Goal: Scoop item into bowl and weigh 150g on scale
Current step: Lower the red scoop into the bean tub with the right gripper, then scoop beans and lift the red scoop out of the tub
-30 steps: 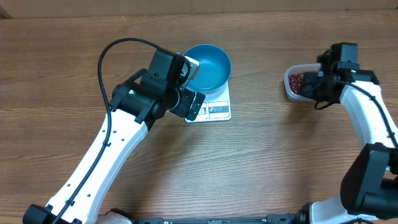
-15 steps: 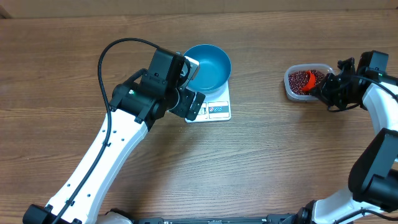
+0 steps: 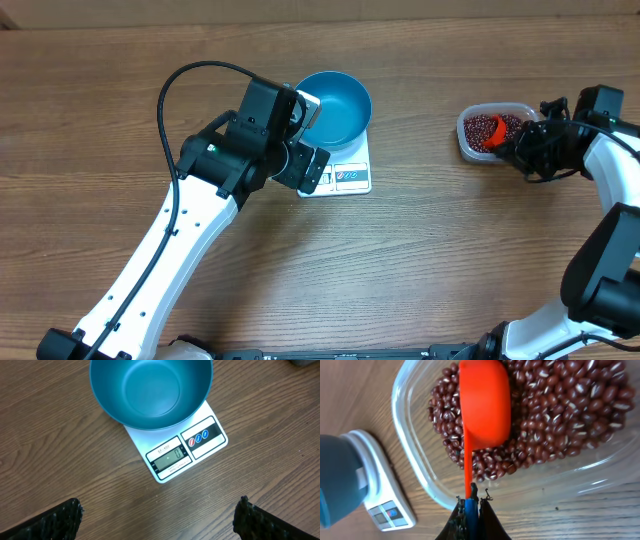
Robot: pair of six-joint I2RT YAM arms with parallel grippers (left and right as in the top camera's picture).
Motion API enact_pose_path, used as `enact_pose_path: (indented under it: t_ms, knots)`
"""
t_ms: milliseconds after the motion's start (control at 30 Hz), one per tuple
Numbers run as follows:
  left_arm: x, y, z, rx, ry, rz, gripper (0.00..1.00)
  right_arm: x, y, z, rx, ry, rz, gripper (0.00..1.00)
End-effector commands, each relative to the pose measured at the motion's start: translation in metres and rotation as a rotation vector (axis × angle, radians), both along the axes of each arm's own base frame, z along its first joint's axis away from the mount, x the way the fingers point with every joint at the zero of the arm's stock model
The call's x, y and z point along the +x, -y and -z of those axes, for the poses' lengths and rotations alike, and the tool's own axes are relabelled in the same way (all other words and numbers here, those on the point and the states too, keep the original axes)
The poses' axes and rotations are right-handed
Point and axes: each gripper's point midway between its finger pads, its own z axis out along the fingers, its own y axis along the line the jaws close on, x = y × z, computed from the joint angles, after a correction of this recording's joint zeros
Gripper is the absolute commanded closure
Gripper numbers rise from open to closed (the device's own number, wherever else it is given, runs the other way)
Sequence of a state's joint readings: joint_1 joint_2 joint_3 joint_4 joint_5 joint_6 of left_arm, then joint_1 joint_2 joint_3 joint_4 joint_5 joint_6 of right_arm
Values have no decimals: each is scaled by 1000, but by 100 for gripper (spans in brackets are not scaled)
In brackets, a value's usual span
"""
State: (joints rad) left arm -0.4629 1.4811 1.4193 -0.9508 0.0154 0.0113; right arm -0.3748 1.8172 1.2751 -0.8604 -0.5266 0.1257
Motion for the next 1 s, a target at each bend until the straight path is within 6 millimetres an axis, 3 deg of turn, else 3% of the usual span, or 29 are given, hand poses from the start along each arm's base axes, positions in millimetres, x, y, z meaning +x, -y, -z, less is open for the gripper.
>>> enact_pose_path:
  t_ms: [0,300,533,700,967]
  knots:
    - [2,1,-8,-10,22,17,0,-5,-4,5,109,-17,10,96]
    - [2,1,-8,-10,22,17,0,-9,8,-11,235,47,37,96]
    - [2,1,-8,-10,22,17,0,-7,6,-23,310,108,21,96]
    - [2,1,-8,-10,22,17,0,-6,4,-27,325,131,4,96]
    - [2,1,-8,-10,22,17,0,-10,16,-35,366,175,23,96]
